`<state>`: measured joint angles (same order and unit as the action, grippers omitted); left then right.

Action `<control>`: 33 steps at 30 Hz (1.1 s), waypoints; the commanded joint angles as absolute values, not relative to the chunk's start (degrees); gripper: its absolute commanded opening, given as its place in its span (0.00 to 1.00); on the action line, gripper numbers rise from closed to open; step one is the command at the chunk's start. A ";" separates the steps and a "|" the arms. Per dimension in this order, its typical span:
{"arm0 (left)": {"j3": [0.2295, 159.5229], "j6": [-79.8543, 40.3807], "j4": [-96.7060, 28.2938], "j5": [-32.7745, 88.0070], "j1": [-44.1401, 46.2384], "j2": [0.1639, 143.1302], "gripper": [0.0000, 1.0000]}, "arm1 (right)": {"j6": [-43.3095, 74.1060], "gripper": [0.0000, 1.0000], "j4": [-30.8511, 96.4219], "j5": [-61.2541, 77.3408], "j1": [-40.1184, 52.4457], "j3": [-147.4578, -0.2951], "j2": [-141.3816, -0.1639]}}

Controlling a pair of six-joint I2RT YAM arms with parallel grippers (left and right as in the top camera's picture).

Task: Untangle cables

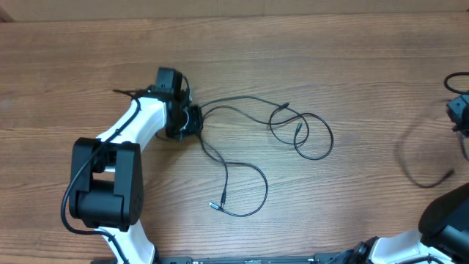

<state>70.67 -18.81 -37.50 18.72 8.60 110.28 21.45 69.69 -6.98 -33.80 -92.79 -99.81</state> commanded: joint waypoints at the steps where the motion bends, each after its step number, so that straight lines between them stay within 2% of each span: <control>1: 74.87 -15.73 -37.04 25.89 8.73 105.43 0.04 | 22.85 0.65 68.97 -6.26 -34.11 -93.82 -98.72; 2: 75.37 -15.20 -36.88 27.68 8.80 104.20 0.04 | 20.93 0.83 68.36 -0.19 -33.76 -93.82 -98.72; 6: 75.79 -11.33 -36.12 36.71 9.61 100.84 0.04 | 9.23 0.90 67.44 22.33 -31.73 -93.82 -98.72; 9: 75.79 -7.44 -35.86 42.68 10.57 99.29 0.04 | 5.32 0.93 67.92 29.43 -28.47 -93.82 -98.72; 11: 75.79 -6.09 -35.70 45.21 11.05 98.94 0.04 | 4.91 1.00 68.29 29.39 -25.36 -93.82 -98.72; 20: 75.77 -5.13 -35.92 43.13 12.45 98.98 0.04 | 0.36 1.00 69.47 25.61 -8.71 -91.90 -99.09; 25: 75.77 -8.19 -38.94 28.71 12.45 98.98 0.04 | 0.38 0.99 65.47 23.68 -0.89 -87.74 -99.13; 29: 75.64 -14.17 -43.09 14.17 12.45 99.00 0.04 | 0.34 0.90 58.87 22.22 4.82 -83.37 -99.13; 33: 75.05 -18.52 -44.69 7.55 12.45 99.00 0.09 | 0.27 0.90 51.07 18.26 10.28 -78.15 -99.13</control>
